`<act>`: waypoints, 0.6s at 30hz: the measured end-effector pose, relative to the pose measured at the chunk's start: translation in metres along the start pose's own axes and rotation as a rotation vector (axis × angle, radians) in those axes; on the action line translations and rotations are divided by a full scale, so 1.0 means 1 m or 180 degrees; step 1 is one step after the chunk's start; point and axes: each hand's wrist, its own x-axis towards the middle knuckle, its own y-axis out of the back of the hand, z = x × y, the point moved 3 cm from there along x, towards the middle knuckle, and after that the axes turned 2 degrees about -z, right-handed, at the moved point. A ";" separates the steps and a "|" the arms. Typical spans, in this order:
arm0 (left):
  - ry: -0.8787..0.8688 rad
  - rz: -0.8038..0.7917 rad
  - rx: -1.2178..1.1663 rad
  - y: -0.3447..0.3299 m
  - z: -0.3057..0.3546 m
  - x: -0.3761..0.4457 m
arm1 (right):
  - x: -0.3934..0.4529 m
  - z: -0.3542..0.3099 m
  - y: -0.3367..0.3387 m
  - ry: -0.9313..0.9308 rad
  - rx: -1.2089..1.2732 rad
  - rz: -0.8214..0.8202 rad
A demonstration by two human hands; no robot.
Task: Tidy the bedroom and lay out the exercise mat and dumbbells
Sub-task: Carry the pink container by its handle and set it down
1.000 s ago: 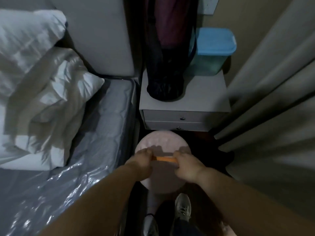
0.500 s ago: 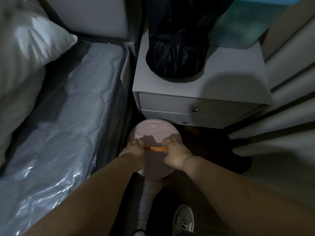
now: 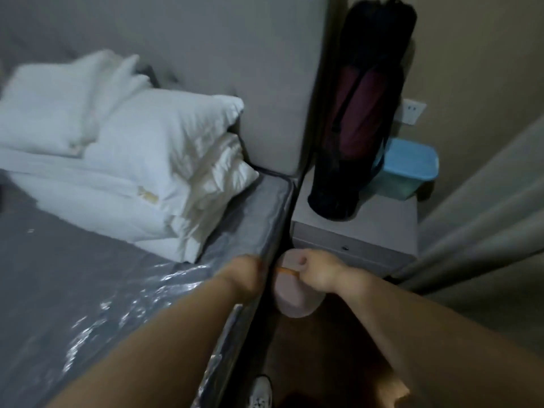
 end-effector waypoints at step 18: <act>0.3091 0.1810 -0.1646 -0.161 -0.151 -0.593 | -0.324 -0.360 -0.282 0.3078 -0.2091 -0.0617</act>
